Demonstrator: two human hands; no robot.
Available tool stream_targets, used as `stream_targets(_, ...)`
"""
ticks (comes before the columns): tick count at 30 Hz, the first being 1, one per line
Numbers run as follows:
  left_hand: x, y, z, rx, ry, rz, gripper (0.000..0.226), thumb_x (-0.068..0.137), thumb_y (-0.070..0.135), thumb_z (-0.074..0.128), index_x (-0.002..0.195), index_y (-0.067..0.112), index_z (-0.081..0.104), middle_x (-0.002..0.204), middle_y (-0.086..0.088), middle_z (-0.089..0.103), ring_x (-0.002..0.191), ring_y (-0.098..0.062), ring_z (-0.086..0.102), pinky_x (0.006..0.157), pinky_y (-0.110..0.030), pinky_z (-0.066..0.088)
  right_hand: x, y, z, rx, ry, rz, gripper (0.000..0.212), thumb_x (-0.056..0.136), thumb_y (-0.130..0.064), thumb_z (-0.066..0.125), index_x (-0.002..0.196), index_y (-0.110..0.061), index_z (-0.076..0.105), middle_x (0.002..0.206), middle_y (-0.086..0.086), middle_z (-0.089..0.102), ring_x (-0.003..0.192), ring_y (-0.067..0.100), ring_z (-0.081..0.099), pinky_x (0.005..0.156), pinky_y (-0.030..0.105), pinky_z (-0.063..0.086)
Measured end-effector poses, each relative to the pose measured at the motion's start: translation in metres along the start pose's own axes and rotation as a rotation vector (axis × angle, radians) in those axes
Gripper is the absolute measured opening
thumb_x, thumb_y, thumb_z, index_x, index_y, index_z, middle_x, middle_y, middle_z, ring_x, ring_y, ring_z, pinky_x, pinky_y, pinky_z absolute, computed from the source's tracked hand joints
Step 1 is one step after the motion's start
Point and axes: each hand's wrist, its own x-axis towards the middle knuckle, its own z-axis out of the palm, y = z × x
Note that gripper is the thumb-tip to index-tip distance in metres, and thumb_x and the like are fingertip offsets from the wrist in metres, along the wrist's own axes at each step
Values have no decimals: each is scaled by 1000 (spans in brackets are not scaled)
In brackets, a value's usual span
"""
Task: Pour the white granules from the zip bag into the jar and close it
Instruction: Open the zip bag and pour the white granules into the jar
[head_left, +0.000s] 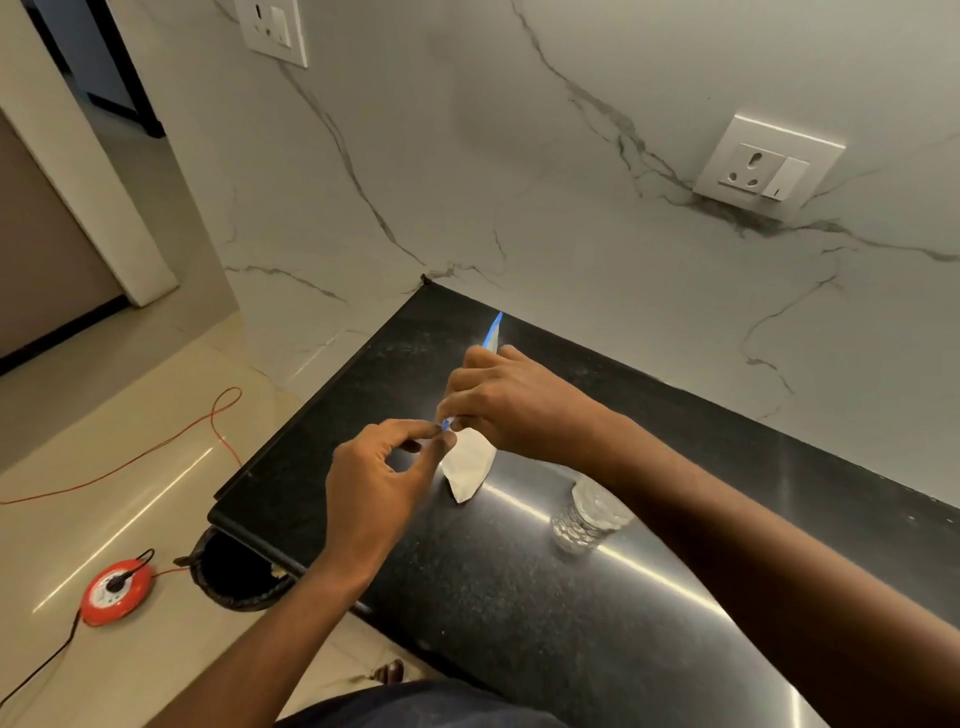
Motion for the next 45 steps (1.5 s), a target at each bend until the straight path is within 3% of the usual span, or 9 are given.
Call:
stream_targets(4,2,7,-3,-16,12,52,60,82,61,69,113,11,80,106,0,81,96,-15,75,84,-45,66,3,4,-7,-19,-17,11,28,105,-38,58,130,-31,69,123,-10,68,103,4,33,81,24,21)
stream_targets(8,5,9,-5,21,15,68,58,85,60,66,112,10,79,105,-1,80,94,-15,75,85,-49,65,6,3,-10,-27,-65,14,31,105,-38,57,133,-30,67,127,-10,67,116,9,43,85,25,23)
stream_targets(13,9,0,-7,122,34,105,32,91,40,72,107,13,79,101,0,79,89,-16,73,86,-57,61,3,15,-26,-66,-85,21,32,105,-34,58,136,-30,65,132,-9,65,119,12,43,95,30,38)
stream_targets(19,18,7,-3,46,-54,100,64,81,64,67,121,16,79,116,1,80,102,-11,71,88,-41,63,3,14,-19,-16,-102,35,31,107,-37,52,132,-28,68,124,-9,67,113,9,43,84,24,27)
stream_targets(24,22,2,1,89,-6,131,53,91,62,65,111,15,81,102,0,82,87,-14,74,83,-52,63,3,16,-17,18,-92,39,31,107,-37,52,131,-28,69,127,-9,67,113,8,44,91,28,37)
stream_targets(30,20,-1,11,246,33,226,52,94,58,54,107,14,81,98,0,82,79,-15,70,78,-53,54,-2,22,-14,-16,-60,11,31,105,-34,57,133,-27,69,128,-7,68,119,15,47,94,36,39)
stream_targets(35,12,-8,9,231,73,246,40,94,49,58,102,16,81,94,4,81,75,-7,66,77,-41,48,-4,58,-13,-138,-45,29,31,101,-37,63,131,-33,68,134,-11,65,129,17,46,91,29,29)
stream_targets(38,9,-11,7,216,93,253,38,94,47,58,99,17,81,94,6,81,76,0,64,81,-32,40,-4,82,-17,-203,-33,67,30,101,-38,63,131,-35,68,136,-13,64,131,18,47,91,32,31)
stream_targets(45,7,-14,4,206,132,281,38,93,46,59,98,16,82,92,6,81,80,10,58,79,-36,41,1,113,-25,-254,-62,129,35,102,-40,61,137,-35,65,140,-14,63,130,16,46,91,31,36)
